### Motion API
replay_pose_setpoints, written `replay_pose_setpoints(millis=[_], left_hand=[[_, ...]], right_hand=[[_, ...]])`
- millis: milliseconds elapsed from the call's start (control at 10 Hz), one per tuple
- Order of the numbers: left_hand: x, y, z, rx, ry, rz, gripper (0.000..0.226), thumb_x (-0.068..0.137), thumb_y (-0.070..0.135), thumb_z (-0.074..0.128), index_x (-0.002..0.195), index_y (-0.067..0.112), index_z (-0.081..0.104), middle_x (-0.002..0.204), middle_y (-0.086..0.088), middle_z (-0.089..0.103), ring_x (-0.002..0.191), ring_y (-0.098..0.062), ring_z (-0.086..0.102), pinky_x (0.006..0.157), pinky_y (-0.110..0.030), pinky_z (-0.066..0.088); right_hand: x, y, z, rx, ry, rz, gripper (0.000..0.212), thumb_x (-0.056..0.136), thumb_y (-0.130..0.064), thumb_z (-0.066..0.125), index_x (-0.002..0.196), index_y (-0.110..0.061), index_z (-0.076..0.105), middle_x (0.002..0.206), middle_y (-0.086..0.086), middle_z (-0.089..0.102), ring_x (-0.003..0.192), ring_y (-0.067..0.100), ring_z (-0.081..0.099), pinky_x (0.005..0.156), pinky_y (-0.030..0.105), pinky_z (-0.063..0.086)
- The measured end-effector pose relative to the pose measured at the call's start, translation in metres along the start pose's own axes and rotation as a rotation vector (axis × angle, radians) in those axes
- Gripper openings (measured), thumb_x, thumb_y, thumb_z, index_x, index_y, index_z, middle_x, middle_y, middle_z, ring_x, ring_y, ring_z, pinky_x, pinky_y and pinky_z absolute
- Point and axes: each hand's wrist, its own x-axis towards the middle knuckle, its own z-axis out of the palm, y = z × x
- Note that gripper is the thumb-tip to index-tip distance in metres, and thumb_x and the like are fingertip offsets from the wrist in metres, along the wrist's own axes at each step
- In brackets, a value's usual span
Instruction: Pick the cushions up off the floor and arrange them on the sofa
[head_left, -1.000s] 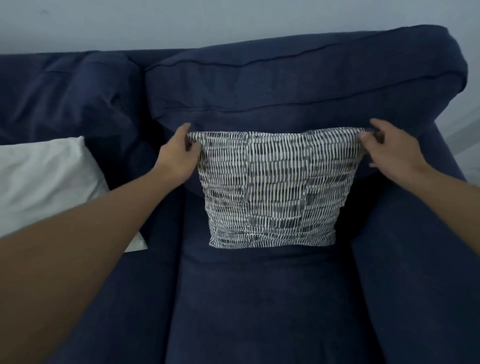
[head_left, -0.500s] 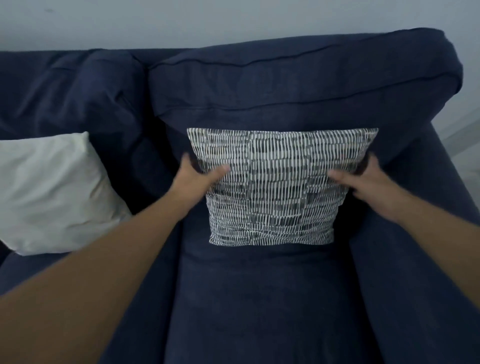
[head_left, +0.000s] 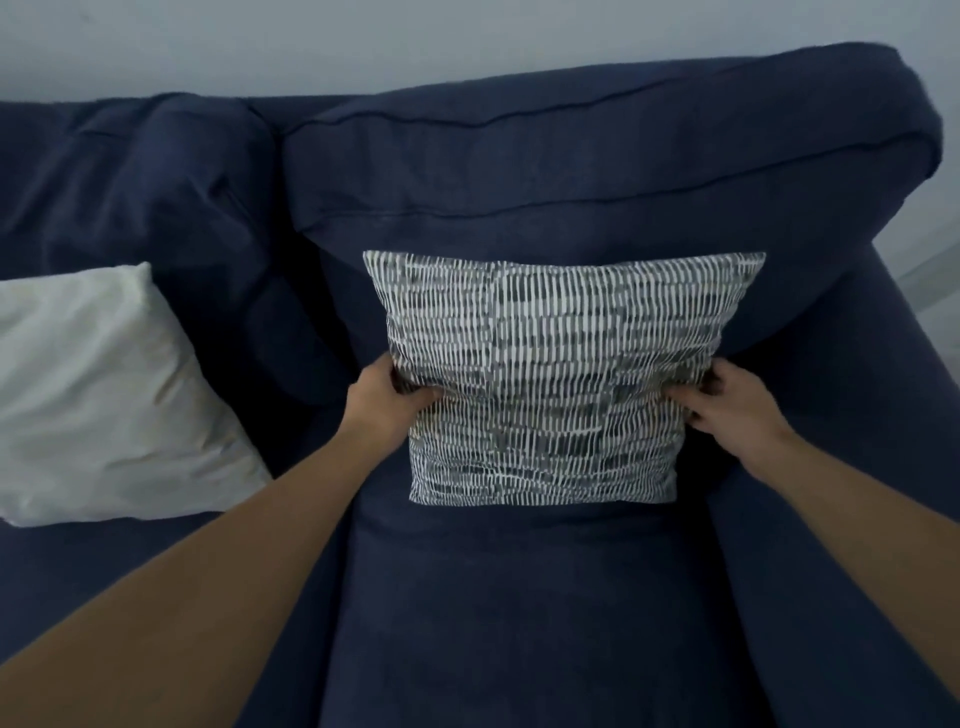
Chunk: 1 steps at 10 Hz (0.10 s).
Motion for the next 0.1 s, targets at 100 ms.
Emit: replay_pose_setpoints(millis=[100], left_hand=[[-0.0084, -0.0010, 0.0020, -0.051, 0.014, -0.043, 0.061, 0.086, 0.029, 0.080, 0.139, 0.016, 0.052, 0.128, 0.005, 0.063, 0.115, -0.019, 0.062, 0.101, -0.039, 0.051]], right_hand=[[-0.0043, 0.0023, 0.0070, -0.013, 0.071, 0.022, 0.059, 0.092, -0.037, 0.070, 0.144, -0.023, 0.047, 0.137, -0.002, 0.057, 0.119, 0.019, 0.057, 0.105, 0.040, 0.046]])
